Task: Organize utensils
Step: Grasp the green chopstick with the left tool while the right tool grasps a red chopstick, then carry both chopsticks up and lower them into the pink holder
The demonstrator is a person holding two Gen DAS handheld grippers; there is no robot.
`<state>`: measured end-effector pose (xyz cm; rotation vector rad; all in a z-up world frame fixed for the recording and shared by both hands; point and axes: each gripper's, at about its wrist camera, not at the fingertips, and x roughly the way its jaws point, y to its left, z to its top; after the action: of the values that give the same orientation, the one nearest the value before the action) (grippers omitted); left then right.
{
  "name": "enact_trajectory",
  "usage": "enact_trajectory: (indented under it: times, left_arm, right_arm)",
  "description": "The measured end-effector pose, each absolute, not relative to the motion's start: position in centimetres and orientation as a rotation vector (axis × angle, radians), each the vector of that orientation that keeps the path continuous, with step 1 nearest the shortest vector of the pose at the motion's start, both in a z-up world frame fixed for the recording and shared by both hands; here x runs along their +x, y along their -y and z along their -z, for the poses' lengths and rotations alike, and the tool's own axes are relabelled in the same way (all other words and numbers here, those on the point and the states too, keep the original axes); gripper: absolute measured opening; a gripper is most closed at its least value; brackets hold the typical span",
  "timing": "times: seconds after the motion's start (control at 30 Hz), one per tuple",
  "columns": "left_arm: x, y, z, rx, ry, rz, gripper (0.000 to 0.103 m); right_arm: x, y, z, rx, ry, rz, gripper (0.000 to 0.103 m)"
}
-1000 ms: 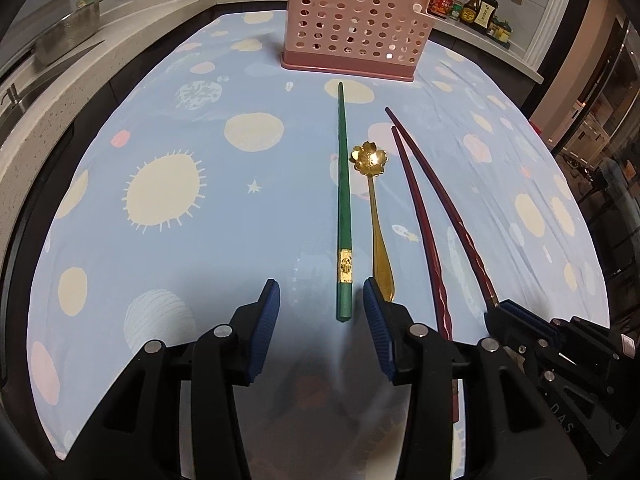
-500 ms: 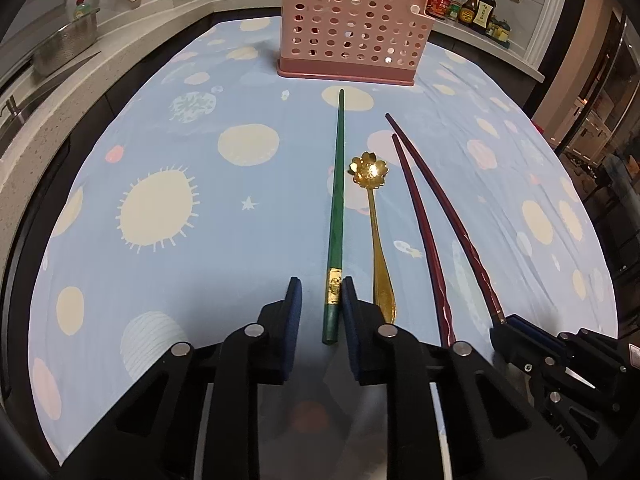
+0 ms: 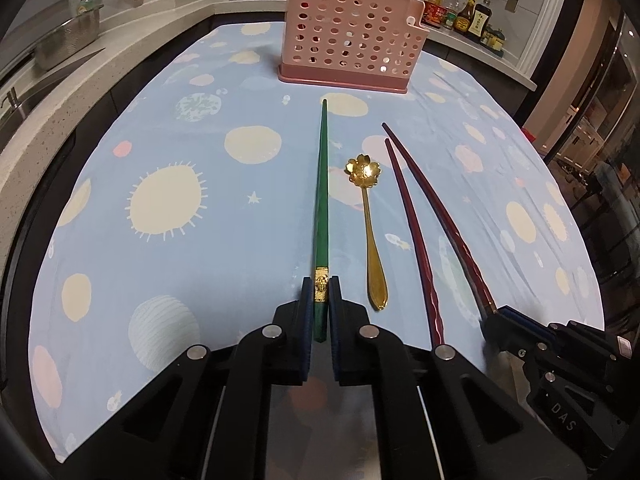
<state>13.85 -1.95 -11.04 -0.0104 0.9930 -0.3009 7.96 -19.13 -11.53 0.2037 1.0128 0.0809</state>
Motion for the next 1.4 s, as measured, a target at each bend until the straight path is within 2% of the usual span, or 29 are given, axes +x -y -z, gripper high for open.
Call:
enact_trajectory:
  times: [0.37,0.77,1.4]
  left_arm:
    - [13.1,0.2,7.1,-0.064,-0.923,0.287,0.007]
    - [13.8,-0.7,1.3,-0.115,-0.804,0.291,0.007]
    - [17.9,-0.5,-6.3,-0.143,-0.624,0.306,0.007]
  right_arm:
    - [7.3,20.3,8.4,0.221,-0.930,-0.072,0.007]
    - [8.0,22.7,1.4,0.291,-0.752,-0.060,0.007]
    - [12.2,25.6,-6.5,0.323,-0.541,-0.061,0.007]
